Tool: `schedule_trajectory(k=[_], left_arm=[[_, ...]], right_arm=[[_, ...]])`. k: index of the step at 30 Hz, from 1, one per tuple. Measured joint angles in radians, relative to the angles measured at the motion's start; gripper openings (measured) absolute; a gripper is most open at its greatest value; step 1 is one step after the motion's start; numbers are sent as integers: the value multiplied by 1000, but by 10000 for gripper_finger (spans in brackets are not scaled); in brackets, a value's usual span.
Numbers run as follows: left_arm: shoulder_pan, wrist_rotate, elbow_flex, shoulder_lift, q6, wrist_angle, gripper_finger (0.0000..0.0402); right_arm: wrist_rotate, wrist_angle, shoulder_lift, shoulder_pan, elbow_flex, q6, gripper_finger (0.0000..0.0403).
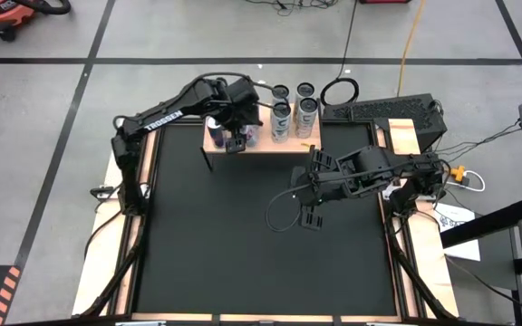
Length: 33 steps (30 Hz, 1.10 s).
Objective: Place canned beverage on shelf
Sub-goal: Put the red silver soda can on the shelf aligned with the other red silver soda can
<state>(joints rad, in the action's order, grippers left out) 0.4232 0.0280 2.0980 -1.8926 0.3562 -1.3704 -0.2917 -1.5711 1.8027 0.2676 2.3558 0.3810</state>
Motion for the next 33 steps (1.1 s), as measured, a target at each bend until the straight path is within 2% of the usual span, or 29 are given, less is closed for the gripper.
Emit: schedule_trajectory(k=[4,22,33], left_arm=[[0,33,2,-24,-2,-30,298],[-5,28,2,-24,46,-19,299],[-5,29,2,-22,46,37,348]], right_arm=[[0,0,0,0,0,0,0],[1,0,0,0,0,-4,0],[1,0,0,0,0,-4,0]])
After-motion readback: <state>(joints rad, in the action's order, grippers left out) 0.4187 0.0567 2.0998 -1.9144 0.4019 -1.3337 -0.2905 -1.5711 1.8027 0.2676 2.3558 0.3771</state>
